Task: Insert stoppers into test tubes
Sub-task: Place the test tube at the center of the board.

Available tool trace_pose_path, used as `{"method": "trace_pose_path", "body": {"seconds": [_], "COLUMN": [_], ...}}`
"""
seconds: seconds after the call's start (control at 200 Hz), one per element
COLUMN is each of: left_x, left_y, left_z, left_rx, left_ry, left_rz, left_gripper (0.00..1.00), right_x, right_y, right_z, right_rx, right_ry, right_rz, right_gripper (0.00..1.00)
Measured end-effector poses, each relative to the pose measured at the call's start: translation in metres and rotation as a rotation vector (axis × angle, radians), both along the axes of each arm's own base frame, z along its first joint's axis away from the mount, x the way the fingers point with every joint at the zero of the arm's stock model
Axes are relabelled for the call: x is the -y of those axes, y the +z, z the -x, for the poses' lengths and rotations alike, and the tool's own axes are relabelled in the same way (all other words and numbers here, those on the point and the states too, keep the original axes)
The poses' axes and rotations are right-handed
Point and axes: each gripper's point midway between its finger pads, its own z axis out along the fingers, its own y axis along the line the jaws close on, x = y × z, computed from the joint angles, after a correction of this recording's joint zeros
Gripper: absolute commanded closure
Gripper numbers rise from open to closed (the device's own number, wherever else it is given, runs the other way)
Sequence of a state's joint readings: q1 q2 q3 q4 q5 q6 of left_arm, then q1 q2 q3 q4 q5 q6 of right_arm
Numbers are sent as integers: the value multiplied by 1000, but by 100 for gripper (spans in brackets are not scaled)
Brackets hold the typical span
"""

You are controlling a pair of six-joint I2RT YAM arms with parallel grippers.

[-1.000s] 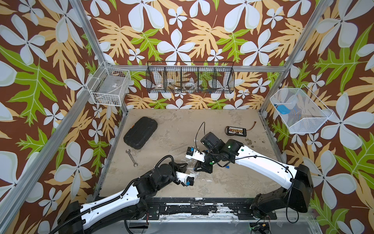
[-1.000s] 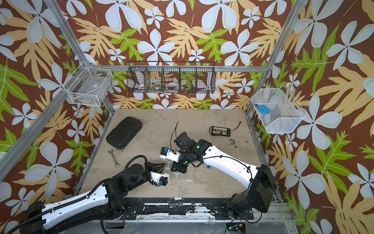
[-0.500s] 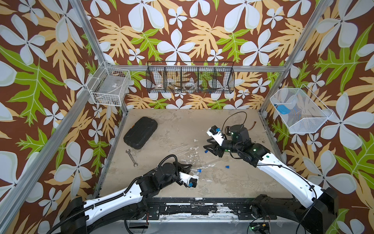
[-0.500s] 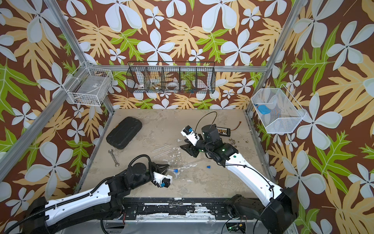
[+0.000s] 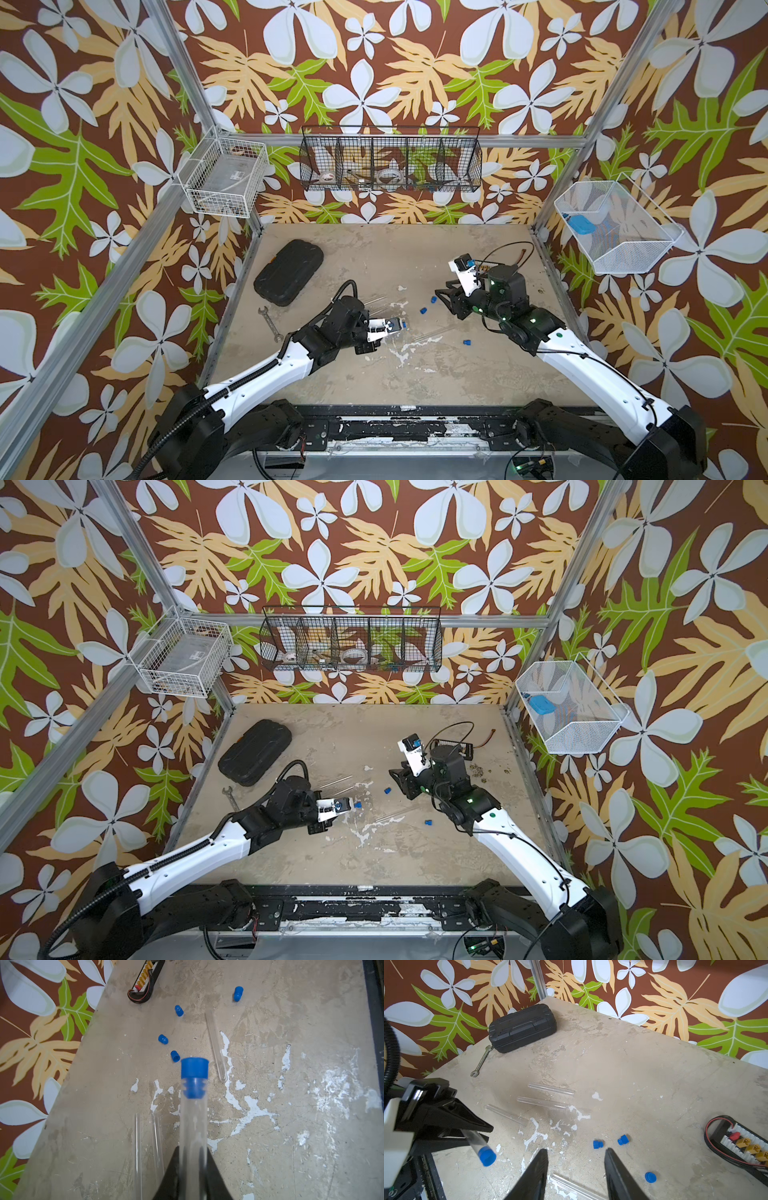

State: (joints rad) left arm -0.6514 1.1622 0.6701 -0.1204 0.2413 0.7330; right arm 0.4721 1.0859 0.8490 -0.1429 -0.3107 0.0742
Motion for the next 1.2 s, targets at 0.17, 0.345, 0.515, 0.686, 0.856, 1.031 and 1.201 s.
{"method": "trace_pose_path", "body": {"seconds": [0.17, 0.345, 0.515, 0.686, 0.856, 1.031, 1.201], "left_x": [-23, -47, -67, -73, -72, -72, -73], "left_y": [-9, -24, -45, -64, -80, -89, -103], "left_z": [-43, -97, -135, -158, -169, -177, -179], "left_rx": [-111, -211, -286, -339, -375, -384, -408], "left_ry": [114, 235, 311, 340, 347, 355, 359], "left_rz": [17, 26, 13, -2, -19, -32, -46], "left_gripper": [100, 100, 100, 100, 100, 100, 100], "right_x": [1, 0, -1, -3, -4, -4, -5], "right_y": [-4, -8, -6, -10, -12, -15, -16], "right_z": [1, 1, 0, 2, 3, 3, 2], "right_rx": [4, -1, 12, 8, 5, 4, 4], "right_ry": [-5, -6, -1, 13, 19, 21, 23], "right_rz": [-5, -15, -29, -35, -36, -36, -35], "right_gripper": [54, 54, 54, 55, 55, 55, 55]}}
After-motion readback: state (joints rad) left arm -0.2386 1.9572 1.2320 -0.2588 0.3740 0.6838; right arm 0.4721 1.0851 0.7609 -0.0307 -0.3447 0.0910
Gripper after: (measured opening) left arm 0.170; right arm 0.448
